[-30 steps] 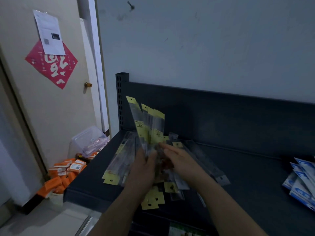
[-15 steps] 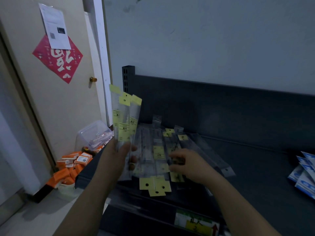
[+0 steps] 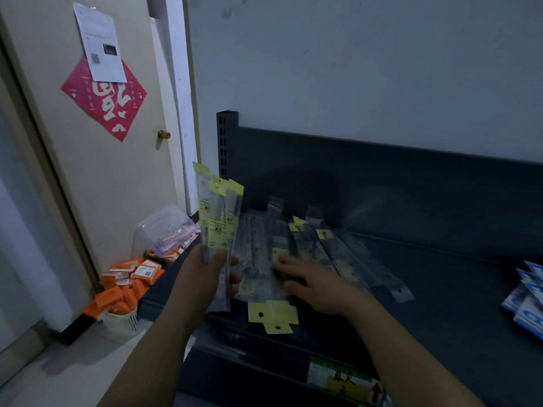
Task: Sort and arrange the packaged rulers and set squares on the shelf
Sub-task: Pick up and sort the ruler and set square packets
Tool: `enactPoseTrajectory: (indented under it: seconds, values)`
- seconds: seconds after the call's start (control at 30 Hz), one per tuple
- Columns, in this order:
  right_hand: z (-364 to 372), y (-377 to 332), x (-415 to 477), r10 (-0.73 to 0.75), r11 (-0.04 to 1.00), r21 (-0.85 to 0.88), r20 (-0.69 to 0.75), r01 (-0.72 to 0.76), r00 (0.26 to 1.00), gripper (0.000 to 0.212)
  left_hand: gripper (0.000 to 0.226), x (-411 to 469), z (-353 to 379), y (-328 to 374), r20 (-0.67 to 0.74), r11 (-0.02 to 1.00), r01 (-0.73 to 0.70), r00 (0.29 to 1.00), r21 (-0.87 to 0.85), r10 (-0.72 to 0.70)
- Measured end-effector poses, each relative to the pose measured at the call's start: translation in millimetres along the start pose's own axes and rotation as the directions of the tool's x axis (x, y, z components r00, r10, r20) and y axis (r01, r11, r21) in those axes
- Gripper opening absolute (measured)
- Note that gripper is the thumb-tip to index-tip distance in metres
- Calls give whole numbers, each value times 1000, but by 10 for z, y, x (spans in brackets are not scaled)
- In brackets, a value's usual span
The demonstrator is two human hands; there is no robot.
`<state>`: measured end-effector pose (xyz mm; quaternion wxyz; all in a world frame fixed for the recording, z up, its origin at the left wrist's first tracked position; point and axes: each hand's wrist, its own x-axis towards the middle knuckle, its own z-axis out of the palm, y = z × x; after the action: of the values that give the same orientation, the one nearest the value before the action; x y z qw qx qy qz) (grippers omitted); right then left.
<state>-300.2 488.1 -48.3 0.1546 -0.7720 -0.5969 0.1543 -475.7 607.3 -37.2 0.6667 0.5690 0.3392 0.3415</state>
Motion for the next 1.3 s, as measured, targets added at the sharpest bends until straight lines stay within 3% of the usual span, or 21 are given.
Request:
enactPoseTrajectory:
  seconds: [0.1, 0.2, 0.4, 0.63, 0.7, 0.8, 0.83, 0.93, 1.03, 1.1, 1.23, 1.3]
  values:
    - [-57, 71, -9, 59, 997, -40, -117, -64, 991, 40, 20, -9, -9, 10, 4, 1000, 12, 1000, -26, -12]
    - [-93, 86, -71, 141, 985, 128, -205, -117, 969, 37, 20, -23, -3, 22, 10, 1000, 17, 1000, -25, -17]
    - [-67, 59, -50, 294, 956, 37, -161, -291, 942, 71, 18, -43, 22, 23, 28, 999, -22, 999, 39, 21]
    - [-85, 102, -19, 389, 918, 175, -206, -357, 898, 32, 18, -67, 20, 28, 34, 1000, -20, 999, 9, 20]
    - [-66, 140, -5, 418, 905, 174, -181, -389, 890, 36, 19, -69, 26, 28, 39, 1000, -19, 999, 11, 19]
    - [-57, 113, 0, 462, 885, 142, -158, -443, 873, 81, 21, -67, 43, 30, 46, 1000, -12, 999, -5, 13]
    - [-63, 102, 10, 459, 887, 143, -162, -439, 874, 79, 21, -65, 52, 25, 48, 1000, -14, 999, -3, 14]
    - [-108, 62, 32, 445, 894, 128, -155, -429, 882, 36, 21, -70, 83, 14, 65, 1000, -17, 998, 13, 16]
    - [-74, 135, 68, 474, 873, 204, -141, -443, 869, 32, 18, -91, 114, 16, 94, 1000, -17, 995, 14, 15]
    - [-76, 159, 33, 484, 856, 304, -183, -418, 856, 24, 18, -103, 130, 27, 107, 1000, -12, 994, -2, 12]
    - [-242, 243, -116, 492, 845, 407, -343, -346, 800, 33, 22, -80, 162, 54, 144, 1000, -5, 990, -29, 10]
    - [-383, 292, -219, 506, 757, 616, -339, -219, 793, 23, 24, -58, 198, 76, 154, 999, -3, 988, -45, 10]
